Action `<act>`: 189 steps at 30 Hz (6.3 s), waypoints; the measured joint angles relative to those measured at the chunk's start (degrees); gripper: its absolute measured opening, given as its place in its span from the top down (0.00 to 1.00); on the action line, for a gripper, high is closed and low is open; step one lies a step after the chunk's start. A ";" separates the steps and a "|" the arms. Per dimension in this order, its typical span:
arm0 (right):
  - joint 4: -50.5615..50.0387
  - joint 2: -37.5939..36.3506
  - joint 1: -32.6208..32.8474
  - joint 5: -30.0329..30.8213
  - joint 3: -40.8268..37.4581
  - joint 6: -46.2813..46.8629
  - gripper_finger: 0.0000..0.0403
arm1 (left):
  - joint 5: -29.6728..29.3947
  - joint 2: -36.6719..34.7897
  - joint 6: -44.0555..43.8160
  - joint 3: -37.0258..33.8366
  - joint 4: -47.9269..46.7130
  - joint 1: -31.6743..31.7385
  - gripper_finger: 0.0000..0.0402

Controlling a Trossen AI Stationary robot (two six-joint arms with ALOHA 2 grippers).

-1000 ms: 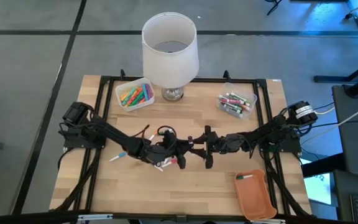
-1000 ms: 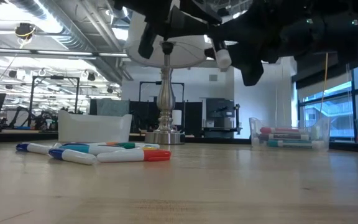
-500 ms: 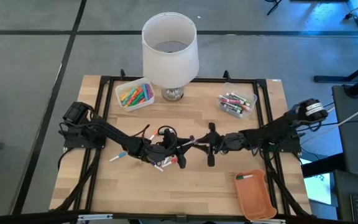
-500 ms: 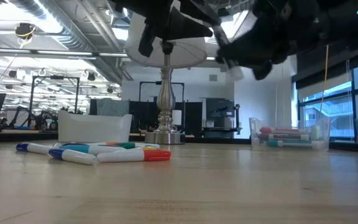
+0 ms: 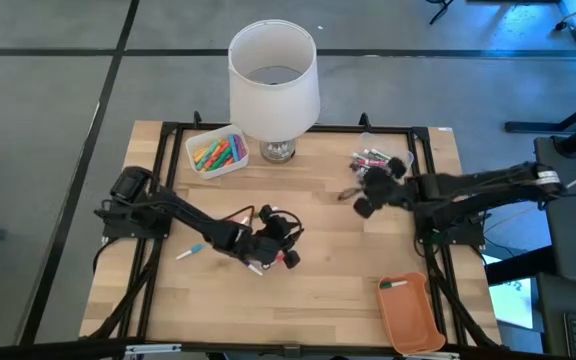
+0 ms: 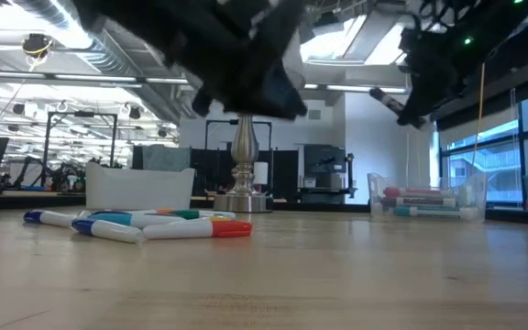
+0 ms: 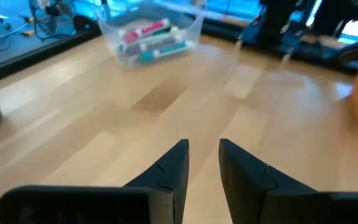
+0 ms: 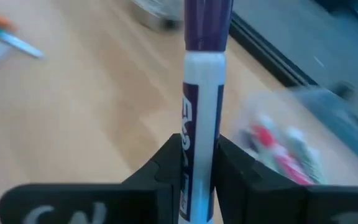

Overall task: Pick & Place Markers
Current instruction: Put the thick purple dry erase marker into the transparent bin, then put the dark green mini marker into the orange bin

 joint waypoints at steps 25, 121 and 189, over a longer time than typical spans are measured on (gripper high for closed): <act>-8.50 13.89 -27.31 -4.25 2.36 -18.50 0.45 | 5.15 4.84 -1.48 0.00 -4.76 1.94 0.80; 41.94 43.88 -4.94 -35.03 8.86 -26.53 0.36 | 21.96 -15.34 6.82 0.00 -9.62 8.97 0.71; -28.30 23.19 49.17 -44.20 19.78 36.99 0.52 | 10.72 -15.59 8.05 0.00 -31.13 5.47 0.76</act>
